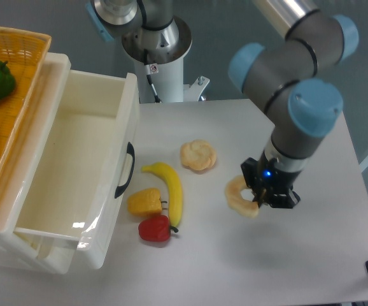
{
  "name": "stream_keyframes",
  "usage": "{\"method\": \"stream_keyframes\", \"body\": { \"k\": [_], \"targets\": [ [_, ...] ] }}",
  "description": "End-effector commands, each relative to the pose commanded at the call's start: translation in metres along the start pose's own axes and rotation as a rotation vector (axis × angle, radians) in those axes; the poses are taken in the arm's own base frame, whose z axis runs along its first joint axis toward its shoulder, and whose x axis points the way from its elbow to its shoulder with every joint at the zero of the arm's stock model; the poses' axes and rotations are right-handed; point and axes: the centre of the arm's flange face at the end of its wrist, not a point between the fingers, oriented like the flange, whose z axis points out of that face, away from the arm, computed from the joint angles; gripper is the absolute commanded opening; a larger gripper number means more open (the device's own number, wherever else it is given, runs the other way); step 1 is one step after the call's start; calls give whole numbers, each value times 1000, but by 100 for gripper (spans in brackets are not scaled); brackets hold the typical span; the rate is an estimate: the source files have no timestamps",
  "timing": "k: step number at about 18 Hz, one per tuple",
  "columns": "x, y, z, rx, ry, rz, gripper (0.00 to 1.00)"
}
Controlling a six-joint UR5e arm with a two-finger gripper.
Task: Place the donuts in the upper white drawer
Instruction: 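Carry the donut ring over the open white drawer and lower it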
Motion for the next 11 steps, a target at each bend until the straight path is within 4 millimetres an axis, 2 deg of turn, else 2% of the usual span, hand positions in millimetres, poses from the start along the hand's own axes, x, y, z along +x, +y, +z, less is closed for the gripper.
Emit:
{"method": "stream_keyframes", "body": {
  "k": [2, 5, 9, 11],
  "targets": [
    [21, -14, -11, 53, 7, -39, 0],
    [53, -47, -35, 112, 1, -77, 0],
    [87, -84, -43, 154, 21, -91, 0],
    [97, -93, -48, 175, 30, -114, 0]
  ]
}}
